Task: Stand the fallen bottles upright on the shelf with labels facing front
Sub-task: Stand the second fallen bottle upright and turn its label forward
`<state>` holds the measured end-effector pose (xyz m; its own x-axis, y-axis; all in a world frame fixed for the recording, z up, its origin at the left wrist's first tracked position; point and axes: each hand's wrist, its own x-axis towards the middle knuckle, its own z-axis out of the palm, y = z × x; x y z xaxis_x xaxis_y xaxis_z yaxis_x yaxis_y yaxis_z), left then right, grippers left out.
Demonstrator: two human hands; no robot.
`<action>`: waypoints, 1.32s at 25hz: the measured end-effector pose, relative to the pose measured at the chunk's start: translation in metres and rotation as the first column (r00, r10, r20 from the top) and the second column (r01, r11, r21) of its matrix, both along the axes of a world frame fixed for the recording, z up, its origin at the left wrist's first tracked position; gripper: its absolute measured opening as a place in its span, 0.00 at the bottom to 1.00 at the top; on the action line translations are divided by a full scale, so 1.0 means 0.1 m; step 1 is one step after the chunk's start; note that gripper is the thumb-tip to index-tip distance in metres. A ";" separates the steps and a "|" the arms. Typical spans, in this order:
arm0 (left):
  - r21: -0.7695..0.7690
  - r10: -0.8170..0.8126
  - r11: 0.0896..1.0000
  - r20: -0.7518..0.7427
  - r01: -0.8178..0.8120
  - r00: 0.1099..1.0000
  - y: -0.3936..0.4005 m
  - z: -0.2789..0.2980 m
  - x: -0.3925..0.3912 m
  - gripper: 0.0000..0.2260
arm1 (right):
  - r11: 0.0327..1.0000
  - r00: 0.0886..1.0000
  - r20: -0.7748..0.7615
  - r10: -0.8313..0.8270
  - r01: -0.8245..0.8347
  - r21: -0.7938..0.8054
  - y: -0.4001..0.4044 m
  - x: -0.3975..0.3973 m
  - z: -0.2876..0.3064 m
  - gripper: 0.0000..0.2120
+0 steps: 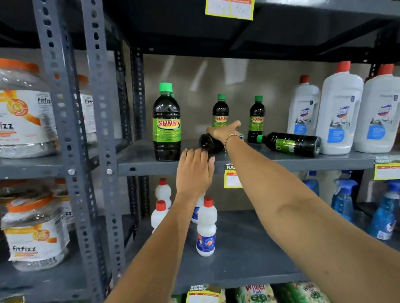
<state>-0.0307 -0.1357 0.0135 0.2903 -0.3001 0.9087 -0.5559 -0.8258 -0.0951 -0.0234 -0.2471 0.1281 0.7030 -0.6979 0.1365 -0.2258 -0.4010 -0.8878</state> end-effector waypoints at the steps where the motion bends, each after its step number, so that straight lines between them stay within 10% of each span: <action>1: -0.008 0.011 1.000 0.029 -0.011 1.000 -0.01 0.00 0.01 0.18 | 1.000 1.000 -0.006 0.025 -0.025 -0.004 -0.07 0.02 -0.01 0.49; 11: -0.076 0.067 0.996 0.190 -0.054 0.979 -0.06 -0.06 0.13 0.19 | 0.927 0.920 -0.383 -0.085 -0.068 -0.369 -0.38 0.49 0.14 0.38; 15: -0.086 0.067 0.995 0.200 -0.051 0.978 -0.07 -0.06 0.13 0.20 | 0.950 0.948 -0.316 0.045 -0.139 -0.280 -0.40 0.32 0.15 0.44; 18: -0.110 0.080 0.992 0.190 -0.060 0.979 -0.09 -0.07 0.11 0.18 | 0.945 0.936 -0.297 0.190 -0.257 -0.205 -0.40 0.06 0.19 0.29; 23: -0.112 0.089 0.991 0.148 -0.073 0.985 -0.10 -0.05 0.08 0.16 | 0.983 0.980 0.080 0.182 -0.181 -0.025 -0.42 -0.15 -0.03 0.30; 33: -0.135 0.126 0.984 0.067 -0.116 0.990 -0.15 -0.05 0.05 0.17 | 0.942 0.927 0.260 0.270 -0.199 -0.270 -0.52 -0.32 -0.16 0.30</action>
<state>-0.0258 -0.1508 0.0085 0.2469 -0.1438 0.9583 -0.4461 -0.8948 -0.0193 -0.0551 -0.2996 0.1125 0.7472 -0.4405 0.4976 0.1527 -0.6148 -0.7737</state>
